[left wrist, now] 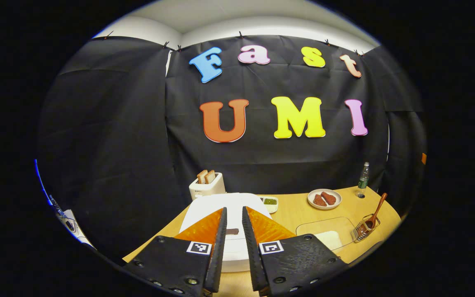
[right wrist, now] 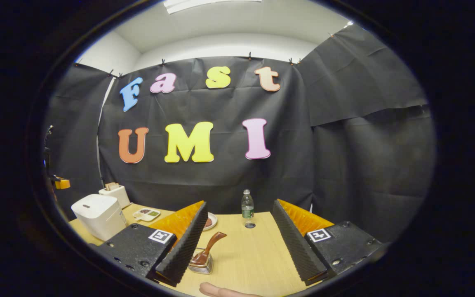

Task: Close the left gripper, press the button to open the rice cooker; take a wooden spoon from the chopstick holder with the right hand, scoop a spoonful of rice and pour it into the rice cooker, then put the wooden spoon back into the chopstick holder.

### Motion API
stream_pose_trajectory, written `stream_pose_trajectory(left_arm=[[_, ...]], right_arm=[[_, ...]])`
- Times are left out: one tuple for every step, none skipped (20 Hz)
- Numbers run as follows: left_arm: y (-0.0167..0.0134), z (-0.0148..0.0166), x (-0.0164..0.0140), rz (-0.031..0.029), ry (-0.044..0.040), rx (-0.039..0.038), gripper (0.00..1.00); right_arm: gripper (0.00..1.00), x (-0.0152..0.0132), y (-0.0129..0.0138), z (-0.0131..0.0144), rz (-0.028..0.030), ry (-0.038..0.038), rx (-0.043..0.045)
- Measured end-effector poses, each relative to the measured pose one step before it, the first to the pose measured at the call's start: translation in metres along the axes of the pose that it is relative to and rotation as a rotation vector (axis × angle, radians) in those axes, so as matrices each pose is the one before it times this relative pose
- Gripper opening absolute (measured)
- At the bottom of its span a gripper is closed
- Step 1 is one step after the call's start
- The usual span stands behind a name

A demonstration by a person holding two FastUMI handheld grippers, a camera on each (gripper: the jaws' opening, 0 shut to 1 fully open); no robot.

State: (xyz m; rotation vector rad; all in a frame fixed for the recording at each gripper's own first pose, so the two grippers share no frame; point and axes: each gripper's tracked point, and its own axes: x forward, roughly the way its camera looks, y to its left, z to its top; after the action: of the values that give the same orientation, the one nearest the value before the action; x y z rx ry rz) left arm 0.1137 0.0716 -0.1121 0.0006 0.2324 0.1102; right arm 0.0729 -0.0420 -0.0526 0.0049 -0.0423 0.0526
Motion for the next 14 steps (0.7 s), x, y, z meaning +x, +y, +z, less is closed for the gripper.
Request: stream_pose_trajectory(left_arm=[[0.00362,-0.00863,0.00747,0.01047,0.03447,0.00486,0.28],[0.00177,-0.00593,0.00652,0.00419,0.02874,0.00699,0.28],[0.00197,0.00073,0.01043,0.00197,-0.00273,0.01936,0.28],[0.00851,-0.00277,0.00387,0.02797,0.00716,-0.00818,0.14],[0.00172,-0.00717,0.00864,0.00534,0.03163,-0.00771,0.00],[-0.00001,-0.00714,0.00652,0.00634,0.02400,-0.00285,0.00],[-0.00036,-0.00418,0.00632,0.00167,0.01639,0.00022,0.00],[-0.00062,-0.00202,0.00651,-0.00337,0.01378,-0.00046,0.00],[-0.00042,-0.00352,0.00696,-0.00196,0.01770,-0.00457,0.00],[-0.00075,-0.00528,0.00670,-0.00446,0.02279,-0.00659,0.00],[0.00128,-0.00401,0.00710,0.00720,0.02077,-0.00364,0.00],[-0.00005,-0.00406,0.00666,0.00543,0.01937,0.00125,0.00],[-0.00091,-0.00213,0.00483,0.00042,0.00988,-0.00088,0.00],[-0.00099,-0.00266,0.00466,-0.00532,0.01255,-0.00485,0.00]], right_arm=[[1.00,0.00259,-0.00034,-0.00364,0.00179,0.00549,-0.00006],[0.99,0.00219,0.00085,-0.00545,0.00318,0.00825,-0.00111],[0.99,0.00234,0.00090,-0.00401,0.00517,0.00643,-0.00259],[1.00,0.00241,0.00081,-0.00449,0.00290,0.00528,-0.00323],[1.00,0.00274,-0.00039,-0.00329,-0.00014,0.00428,-0.00362],[1.00,0.00342,-0.00076,-0.00387,-0.00069,0.00627,-0.00339],[1.00,0.00322,-0.00031,-0.00285,0.00114,0.00589,-0.00101],[1.00,0.00319,0.00098,-0.00414,0.00313,0.00600,-0.00206],[1.00,0.00200,-0.00007,-0.00320,-0.00032,0.00586,-0.00187],[1.00,0.00314,-0.00188,-0.00302,-0.00178,0.00563,0.00017],[1.00,0.00235,-0.00031,-0.00140,0.00081,0.00383,0.00213],[1.00,0.00231,0.00054,-0.00264,0.00203,0.00456,0.00160],[1.00,0.00233,-0.00053,-0.00105,-0.00025,0.00298,0.00210],[1.00,0.00213,-0.00211,-0.00212,-0.00383,0.00317,0.00211]])
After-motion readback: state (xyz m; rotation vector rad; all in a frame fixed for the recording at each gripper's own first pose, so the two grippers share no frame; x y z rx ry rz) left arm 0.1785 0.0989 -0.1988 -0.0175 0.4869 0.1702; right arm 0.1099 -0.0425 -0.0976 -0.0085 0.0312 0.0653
